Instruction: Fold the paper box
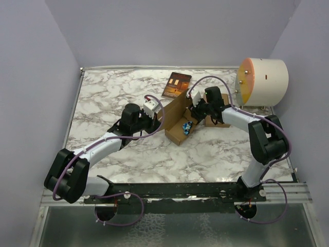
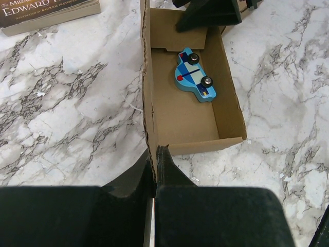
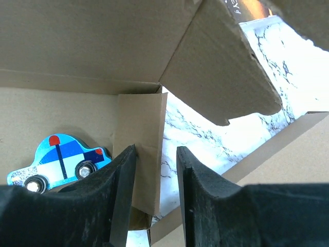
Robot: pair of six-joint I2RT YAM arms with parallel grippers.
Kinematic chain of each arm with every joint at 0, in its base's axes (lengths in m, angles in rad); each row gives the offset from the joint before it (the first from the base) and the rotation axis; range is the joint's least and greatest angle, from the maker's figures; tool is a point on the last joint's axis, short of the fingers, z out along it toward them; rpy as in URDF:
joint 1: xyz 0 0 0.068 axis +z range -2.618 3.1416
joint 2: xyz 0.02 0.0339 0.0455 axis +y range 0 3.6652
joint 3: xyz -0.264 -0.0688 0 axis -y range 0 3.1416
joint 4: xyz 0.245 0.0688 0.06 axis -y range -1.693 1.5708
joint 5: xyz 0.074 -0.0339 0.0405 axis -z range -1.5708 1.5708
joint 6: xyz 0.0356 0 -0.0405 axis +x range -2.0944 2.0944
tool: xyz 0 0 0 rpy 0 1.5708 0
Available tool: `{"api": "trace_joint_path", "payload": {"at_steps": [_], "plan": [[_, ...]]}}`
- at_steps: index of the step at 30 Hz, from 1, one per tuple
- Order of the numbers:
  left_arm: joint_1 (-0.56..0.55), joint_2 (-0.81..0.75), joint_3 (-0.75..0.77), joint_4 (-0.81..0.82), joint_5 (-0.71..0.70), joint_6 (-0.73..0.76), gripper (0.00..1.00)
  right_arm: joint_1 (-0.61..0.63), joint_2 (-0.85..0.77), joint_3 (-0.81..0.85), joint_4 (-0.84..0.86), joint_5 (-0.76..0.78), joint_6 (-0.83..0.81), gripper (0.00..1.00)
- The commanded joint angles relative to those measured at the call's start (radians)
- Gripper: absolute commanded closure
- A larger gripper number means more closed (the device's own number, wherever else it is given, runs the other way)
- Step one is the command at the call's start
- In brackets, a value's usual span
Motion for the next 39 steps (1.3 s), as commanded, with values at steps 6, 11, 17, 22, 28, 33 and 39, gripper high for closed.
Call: {"api": "trace_joint_path", "payload": {"at_steps": [6,11,17,22,28,33,39], "plan": [[0.002,0.008,0.041,0.011,0.029,0.007,1.00,-0.002,0.060,0.018,-0.026,-0.036,-0.002,0.88],[0.002,0.013,0.038,0.012,0.030,0.007,1.00,0.001,0.075,-0.014,-0.020,0.011,-0.018,0.98],[0.002,0.026,0.041,0.013,0.037,0.009,1.00,0.020,0.077,-0.027,-0.006,0.074,-0.028,0.99],[0.002,0.022,0.043,0.013,0.032,0.013,1.00,0.035,0.068,-0.018,-0.027,0.005,-0.022,0.98],[0.002,0.017,0.046,0.002,0.020,0.017,1.00,0.035,0.030,-0.014,-0.029,-0.005,-0.018,0.82],[0.002,0.014,0.051,-0.004,0.015,0.020,1.00,0.034,0.015,-0.012,-0.029,-0.011,-0.016,0.79],[0.002,0.012,0.051,-0.010,0.015,0.019,1.00,0.035,-0.007,-0.012,-0.028,-0.011,-0.012,0.75]]}}
